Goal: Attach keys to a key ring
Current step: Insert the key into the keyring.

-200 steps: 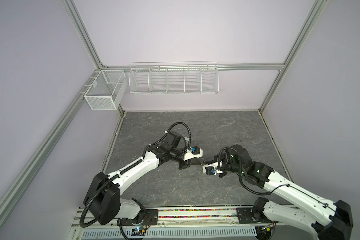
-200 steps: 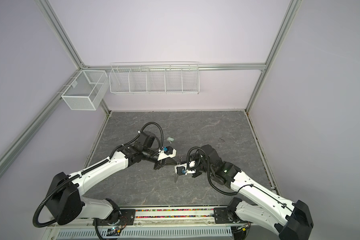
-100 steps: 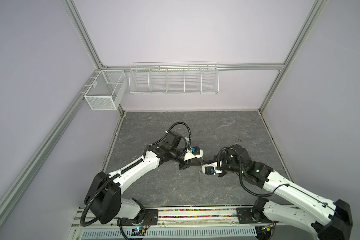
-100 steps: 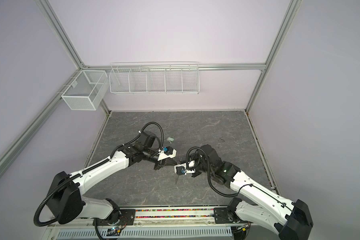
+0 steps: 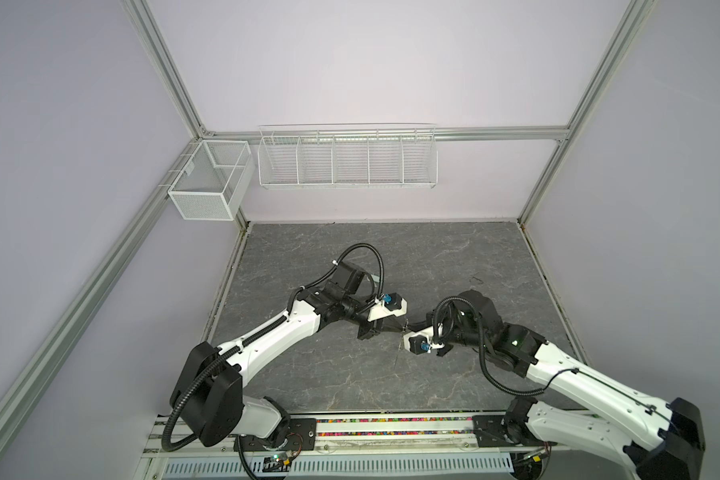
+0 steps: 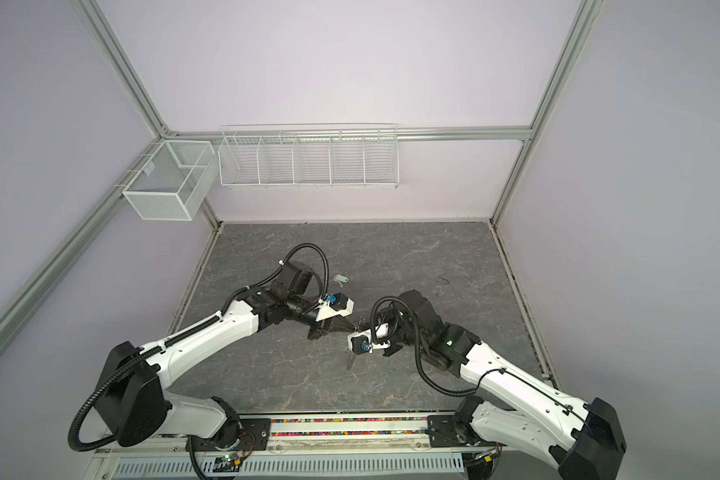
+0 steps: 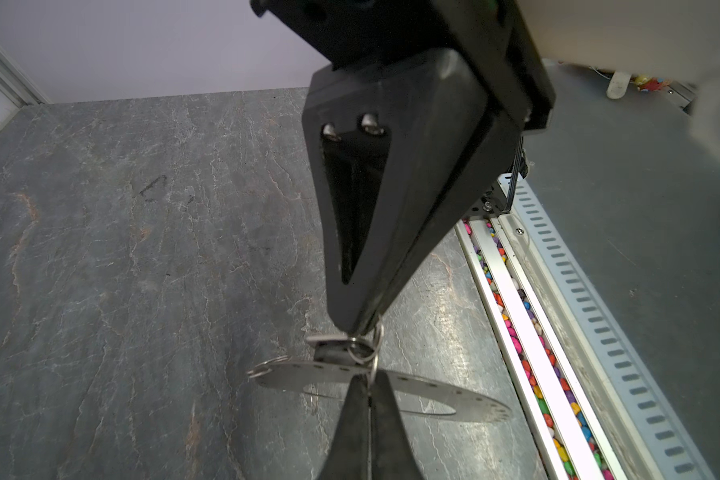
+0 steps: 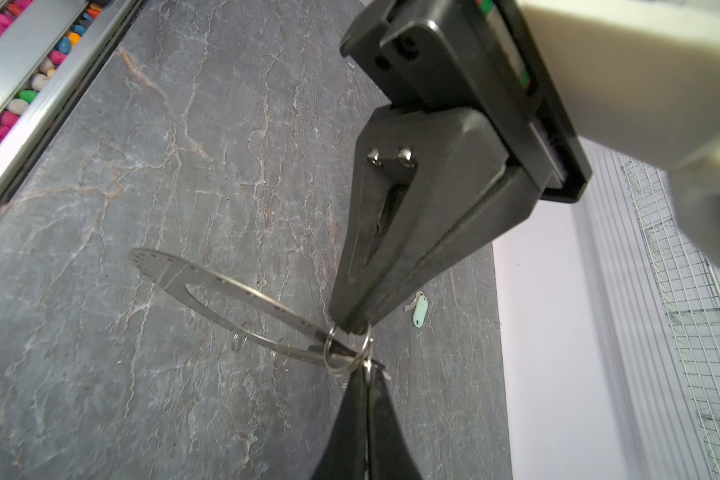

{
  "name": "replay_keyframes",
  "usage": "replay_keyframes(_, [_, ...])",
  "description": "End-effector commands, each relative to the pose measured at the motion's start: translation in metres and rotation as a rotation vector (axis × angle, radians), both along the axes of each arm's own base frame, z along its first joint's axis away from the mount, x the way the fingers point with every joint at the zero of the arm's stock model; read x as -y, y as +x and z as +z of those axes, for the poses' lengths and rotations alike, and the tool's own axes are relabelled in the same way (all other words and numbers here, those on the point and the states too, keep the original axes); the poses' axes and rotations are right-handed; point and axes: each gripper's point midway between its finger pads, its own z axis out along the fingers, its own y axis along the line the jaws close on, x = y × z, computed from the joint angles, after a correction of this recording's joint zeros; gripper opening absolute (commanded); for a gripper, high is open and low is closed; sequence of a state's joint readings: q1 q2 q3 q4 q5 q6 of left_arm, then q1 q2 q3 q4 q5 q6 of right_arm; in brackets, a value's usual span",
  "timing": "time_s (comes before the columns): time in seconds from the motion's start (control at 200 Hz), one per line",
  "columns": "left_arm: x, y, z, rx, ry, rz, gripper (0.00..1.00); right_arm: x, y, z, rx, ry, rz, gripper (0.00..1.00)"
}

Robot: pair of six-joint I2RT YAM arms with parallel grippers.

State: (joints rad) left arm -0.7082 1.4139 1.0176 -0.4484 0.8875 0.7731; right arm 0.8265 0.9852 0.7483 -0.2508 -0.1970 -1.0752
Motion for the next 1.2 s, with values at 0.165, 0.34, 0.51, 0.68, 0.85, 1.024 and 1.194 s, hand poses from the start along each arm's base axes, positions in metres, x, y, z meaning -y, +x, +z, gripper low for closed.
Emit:
replay_keyframes(0.165, [0.005,0.002,0.011,0.027,-0.027,-0.028,0.00,0.000,-0.008,0.004,0.038,-0.031,0.043,0.07])
replay_keyframes(0.34, [0.004,0.002,0.014,0.033,-0.033,-0.024,0.00,0.003,-0.005,-0.004,0.063,-0.052,0.021,0.07])
replay_keyframes(0.51, [0.004,0.003,0.019,0.054,-0.051,-0.024,0.00,0.005,-0.001,-0.013,0.045,-0.069,-0.010,0.07])
replay_keyframes(0.68, [0.002,0.004,0.021,0.048,-0.056,-0.020,0.00,0.007,0.004,-0.008,0.071,-0.033,-0.044,0.07])
replay_keyframes(0.85, [0.001,0.006,0.023,0.057,-0.067,-0.018,0.00,0.010,0.004,-0.014,0.059,-0.077,-0.041,0.07])
replay_keyframes(1.024, [0.002,0.010,0.032,0.082,-0.097,-0.002,0.00,0.006,0.010,-0.014,0.042,-0.058,-0.066,0.07])
replay_keyframes(1.194, [0.000,0.013,0.043,0.092,-0.150,0.015,0.00,0.009,0.026,-0.018,0.007,-0.052,-0.149,0.07])
